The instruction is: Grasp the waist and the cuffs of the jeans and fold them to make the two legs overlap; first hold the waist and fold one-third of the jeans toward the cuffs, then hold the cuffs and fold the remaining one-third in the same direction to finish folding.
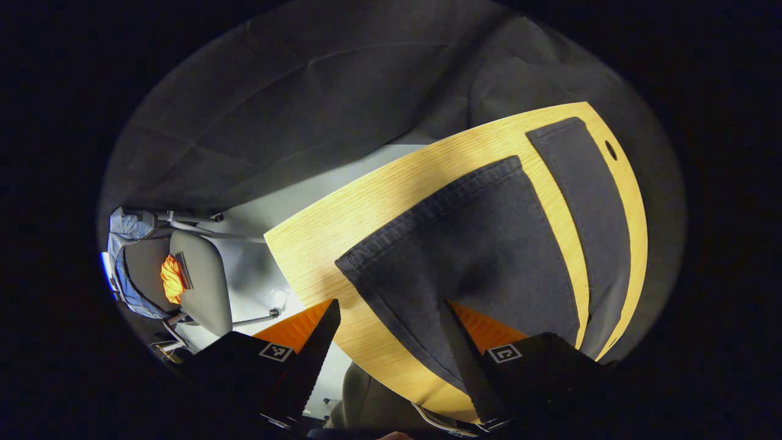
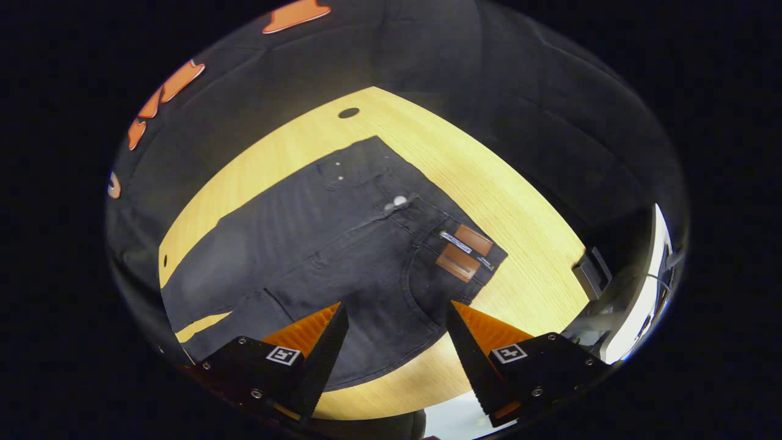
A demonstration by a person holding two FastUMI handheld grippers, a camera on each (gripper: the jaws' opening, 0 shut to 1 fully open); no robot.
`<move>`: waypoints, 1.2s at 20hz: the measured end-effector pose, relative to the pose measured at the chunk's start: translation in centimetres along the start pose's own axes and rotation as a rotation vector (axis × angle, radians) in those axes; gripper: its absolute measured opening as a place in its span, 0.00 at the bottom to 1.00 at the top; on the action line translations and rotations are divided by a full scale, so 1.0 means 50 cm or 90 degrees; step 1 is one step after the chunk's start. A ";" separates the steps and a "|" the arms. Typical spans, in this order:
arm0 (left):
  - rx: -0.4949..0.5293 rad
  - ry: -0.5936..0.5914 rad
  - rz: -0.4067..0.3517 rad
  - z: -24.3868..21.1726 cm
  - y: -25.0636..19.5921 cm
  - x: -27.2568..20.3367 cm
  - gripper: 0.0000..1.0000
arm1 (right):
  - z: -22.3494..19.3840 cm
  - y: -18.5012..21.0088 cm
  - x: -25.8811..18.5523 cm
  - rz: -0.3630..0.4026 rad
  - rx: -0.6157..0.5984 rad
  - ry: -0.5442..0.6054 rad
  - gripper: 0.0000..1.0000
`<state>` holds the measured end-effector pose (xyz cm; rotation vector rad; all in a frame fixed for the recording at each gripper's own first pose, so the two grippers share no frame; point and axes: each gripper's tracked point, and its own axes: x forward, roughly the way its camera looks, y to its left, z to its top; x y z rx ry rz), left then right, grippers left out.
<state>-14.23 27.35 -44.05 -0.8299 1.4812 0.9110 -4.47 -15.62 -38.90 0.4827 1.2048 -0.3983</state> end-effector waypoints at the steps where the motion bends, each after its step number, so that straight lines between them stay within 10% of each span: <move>1: -0.003 0.005 0.004 -0.001 0.001 0.009 0.99 | -0.004 -0.016 0.011 -0.015 0.013 0.011 0.98; 15: -0.034 0.037 0.006 0.006 -0.015 0.029 0.95 | -0.031 -0.088 0.124 -0.092 0.155 0.121 0.95; 16: -0.017 0.032 0.004 0.009 -0.021 0.031 0.93 | -0.030 -0.084 0.123 -0.087 0.163 0.119 0.83; 20: 0.006 -0.009 -0.026 0.028 -0.063 0.030 0.13 | -0.016 -0.067 0.129 -0.021 0.275 0.098 0.21; 24: 0.029 -0.024 -0.123 0.036 -0.088 0.008 0.04 | -0.010 -0.055 0.114 0.067 0.383 0.110 0.21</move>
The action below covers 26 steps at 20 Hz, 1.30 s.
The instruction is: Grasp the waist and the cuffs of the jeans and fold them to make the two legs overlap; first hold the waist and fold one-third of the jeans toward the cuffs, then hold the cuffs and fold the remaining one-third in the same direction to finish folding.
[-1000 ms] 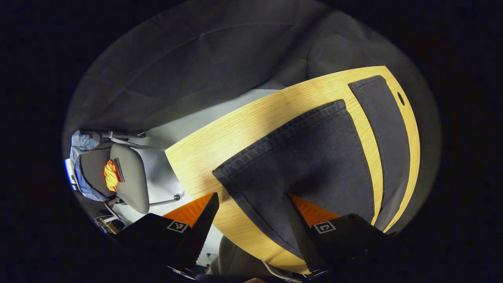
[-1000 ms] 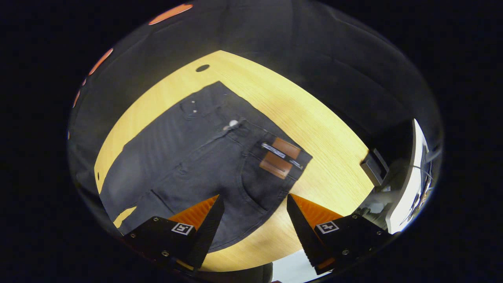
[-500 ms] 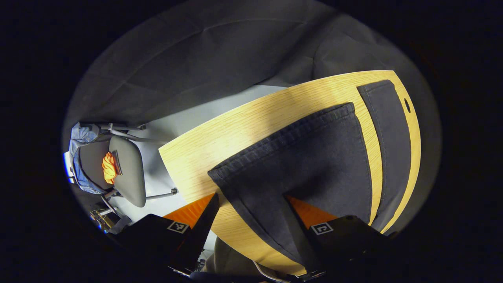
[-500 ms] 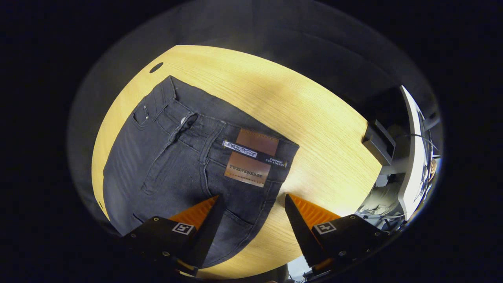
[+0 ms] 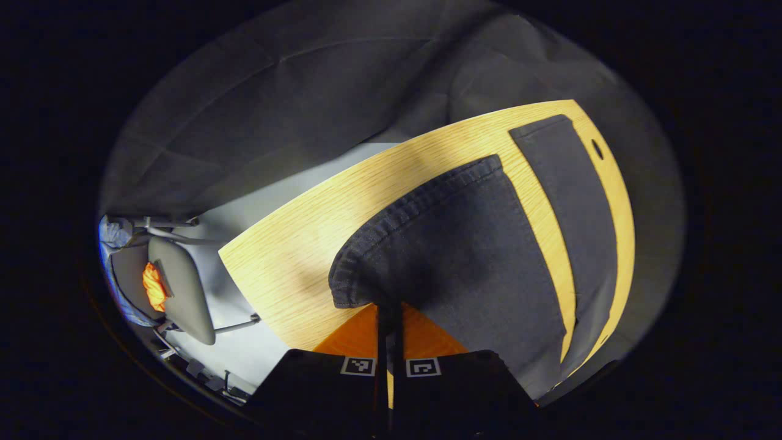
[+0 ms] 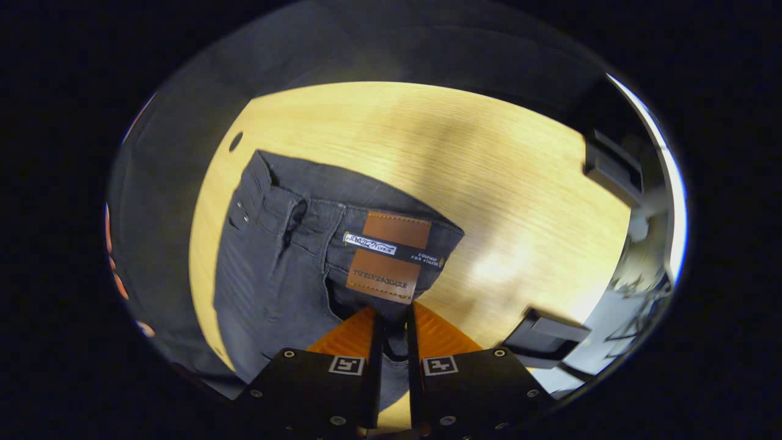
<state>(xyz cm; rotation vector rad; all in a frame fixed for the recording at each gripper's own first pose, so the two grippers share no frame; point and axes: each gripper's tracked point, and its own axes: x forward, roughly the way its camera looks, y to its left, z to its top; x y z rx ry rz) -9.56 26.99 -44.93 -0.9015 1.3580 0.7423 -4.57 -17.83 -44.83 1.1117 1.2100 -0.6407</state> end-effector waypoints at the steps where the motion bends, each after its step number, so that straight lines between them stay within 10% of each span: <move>1: 0.001 -0.011 -0.028 0.004 -0.012 -0.008 0.04 | 0.001 0.001 -0.007 0.017 0.018 -0.017 0.20; 3: 0.000 -0.037 -0.072 0.023 -0.033 -0.030 0.04 | 0.007 0.022 -0.018 0.050 0.049 -0.036 0.04; 13: 0.037 -0.082 -0.156 0.119 -0.138 -0.145 0.03 | 0.028 0.135 -0.130 0.071 -0.035 -0.111 0.04; 26: 0.095 -0.061 -0.152 0.210 -0.234 -0.099 0.03 | 0.051 0.255 -0.163 0.079 -0.073 -0.127 0.04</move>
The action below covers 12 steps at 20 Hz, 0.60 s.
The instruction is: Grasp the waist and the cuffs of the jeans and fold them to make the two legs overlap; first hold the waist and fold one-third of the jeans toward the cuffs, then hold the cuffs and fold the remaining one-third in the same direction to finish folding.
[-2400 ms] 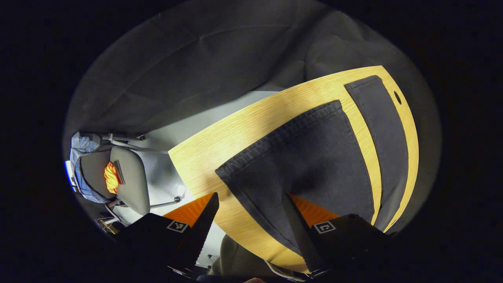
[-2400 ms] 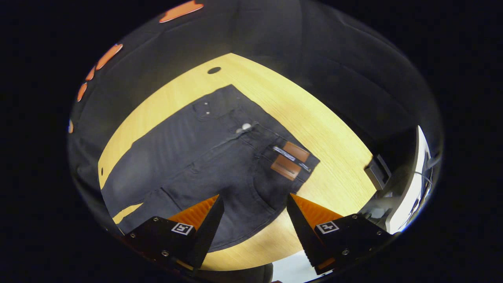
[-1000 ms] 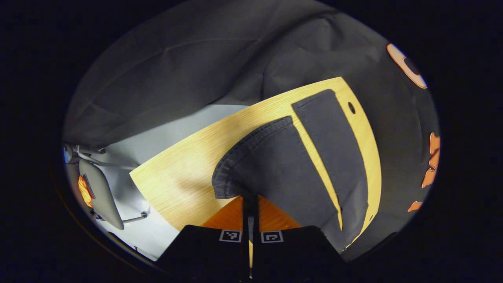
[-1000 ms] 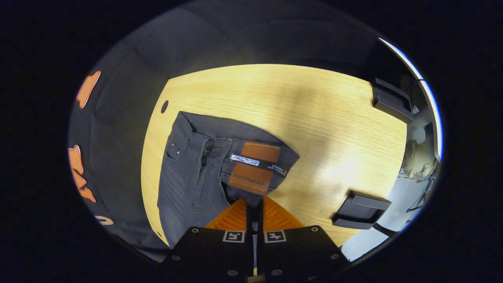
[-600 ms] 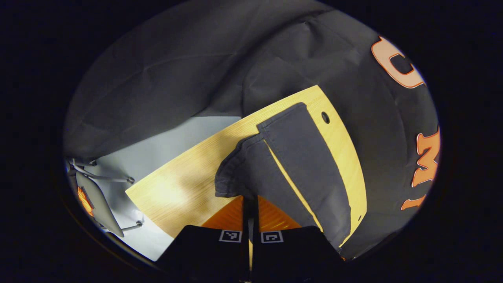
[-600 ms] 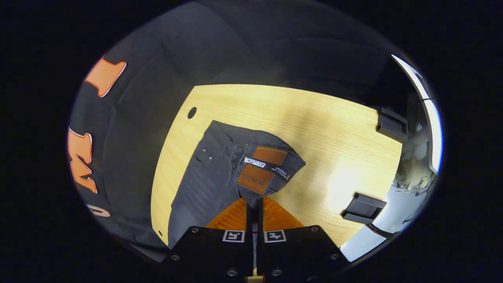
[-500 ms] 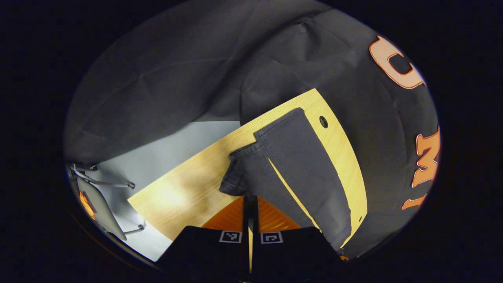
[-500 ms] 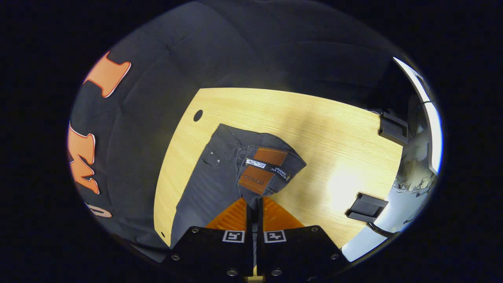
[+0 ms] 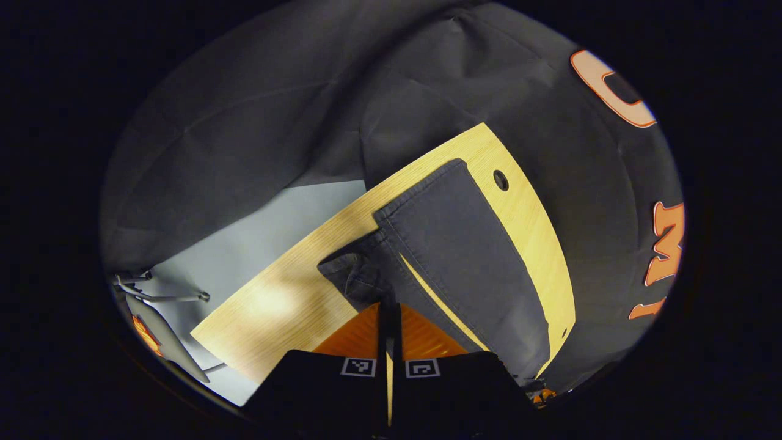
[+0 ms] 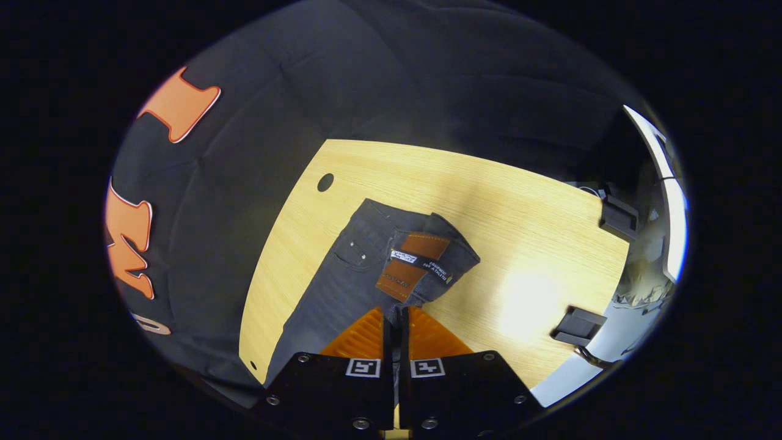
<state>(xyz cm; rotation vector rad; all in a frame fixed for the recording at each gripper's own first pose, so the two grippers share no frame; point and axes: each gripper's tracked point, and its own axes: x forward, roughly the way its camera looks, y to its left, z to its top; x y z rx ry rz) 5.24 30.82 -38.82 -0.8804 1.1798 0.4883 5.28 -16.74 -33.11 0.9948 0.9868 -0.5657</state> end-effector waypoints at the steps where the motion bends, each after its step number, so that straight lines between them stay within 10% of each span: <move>1: 0.007 -0.006 0.002 0.010 -0.009 0.002 0.03 | 0.008 0.012 0.003 0.006 0.004 -0.001 0.04; 12: 0.033 -0.065 0.035 0.161 -0.146 0.048 0.03 | 0.079 0.128 0.102 0.046 -0.005 0.043 0.04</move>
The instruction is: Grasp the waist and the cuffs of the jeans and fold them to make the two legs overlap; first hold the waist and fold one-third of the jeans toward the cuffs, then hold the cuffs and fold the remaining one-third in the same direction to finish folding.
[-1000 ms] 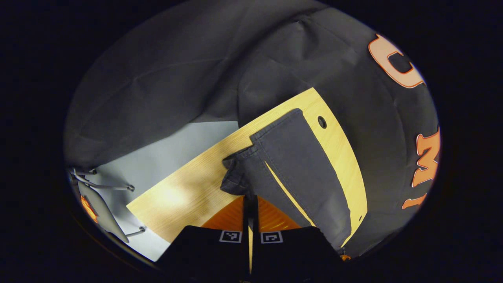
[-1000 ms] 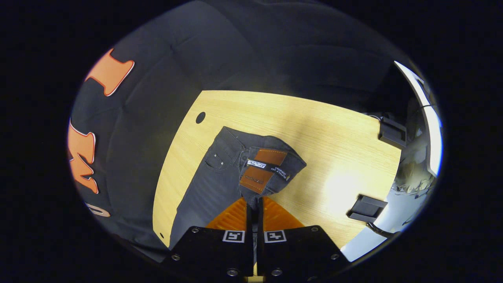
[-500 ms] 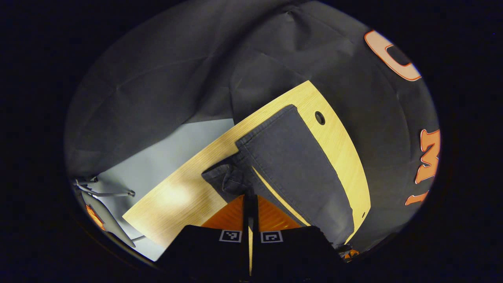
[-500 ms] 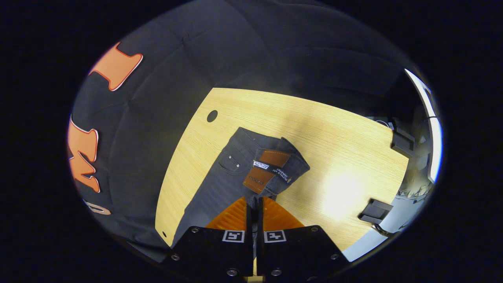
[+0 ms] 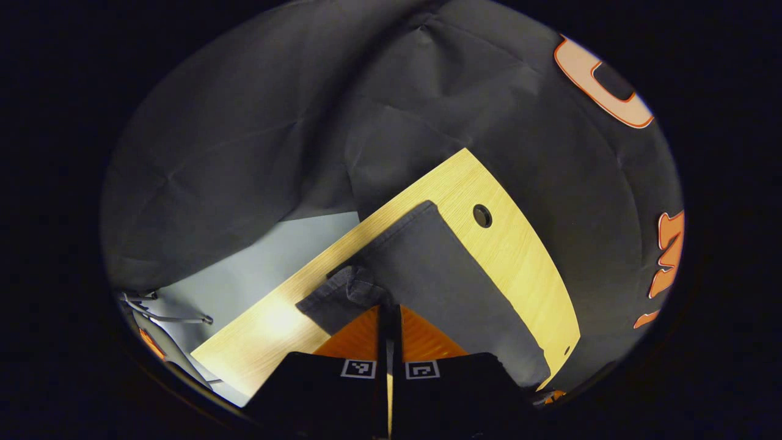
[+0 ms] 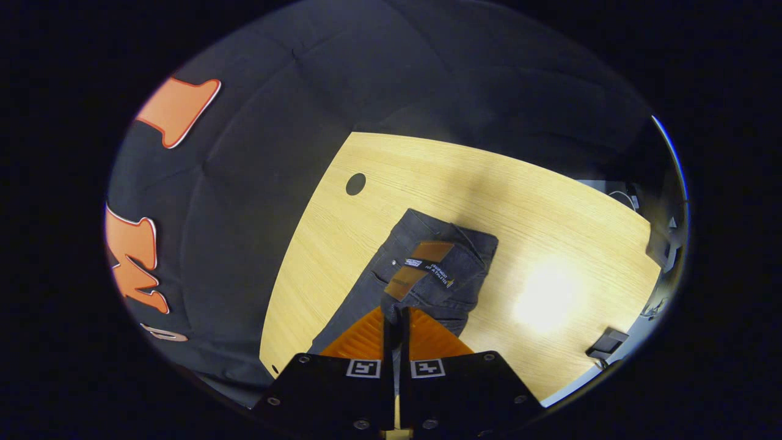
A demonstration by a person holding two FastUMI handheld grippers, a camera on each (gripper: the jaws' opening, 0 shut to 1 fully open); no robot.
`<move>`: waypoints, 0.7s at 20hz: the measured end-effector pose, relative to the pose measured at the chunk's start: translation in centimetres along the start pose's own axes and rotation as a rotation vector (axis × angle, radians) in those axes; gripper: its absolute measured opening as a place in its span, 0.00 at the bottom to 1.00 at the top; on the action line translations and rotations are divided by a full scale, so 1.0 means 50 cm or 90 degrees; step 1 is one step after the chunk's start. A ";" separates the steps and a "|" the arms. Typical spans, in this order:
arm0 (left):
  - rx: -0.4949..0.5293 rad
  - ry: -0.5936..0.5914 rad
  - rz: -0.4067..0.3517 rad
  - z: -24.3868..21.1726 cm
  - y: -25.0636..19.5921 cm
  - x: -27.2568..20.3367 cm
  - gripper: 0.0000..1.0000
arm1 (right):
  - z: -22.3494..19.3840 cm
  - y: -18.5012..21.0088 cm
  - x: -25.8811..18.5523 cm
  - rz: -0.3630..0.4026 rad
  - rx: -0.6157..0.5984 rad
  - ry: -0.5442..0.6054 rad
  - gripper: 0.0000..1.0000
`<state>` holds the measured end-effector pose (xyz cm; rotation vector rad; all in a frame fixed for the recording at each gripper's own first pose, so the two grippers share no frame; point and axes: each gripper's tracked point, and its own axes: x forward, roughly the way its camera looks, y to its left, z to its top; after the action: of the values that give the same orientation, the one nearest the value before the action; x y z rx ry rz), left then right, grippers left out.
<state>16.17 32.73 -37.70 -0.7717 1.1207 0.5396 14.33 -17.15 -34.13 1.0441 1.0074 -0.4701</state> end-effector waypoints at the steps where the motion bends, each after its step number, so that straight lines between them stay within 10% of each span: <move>1: 0.011 0.000 0.003 0.015 -0.011 0.011 0.03 | 0.004 0.006 0.016 -0.004 -0.002 0.005 0.04; 11: 0.167 -0.057 0.016 0.103 -0.167 0.112 0.01 | 0.037 0.064 0.131 -0.025 -0.001 0.056 0.04; 14: 0.198 -0.055 0.028 0.101 -0.178 0.111 0.15 | 0.045 0.081 0.140 -0.016 0.033 0.058 0.08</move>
<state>27.57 31.07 -39.30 -0.4507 1.1101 0.4185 21.80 -16.40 -37.89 1.1090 1.0946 -0.4749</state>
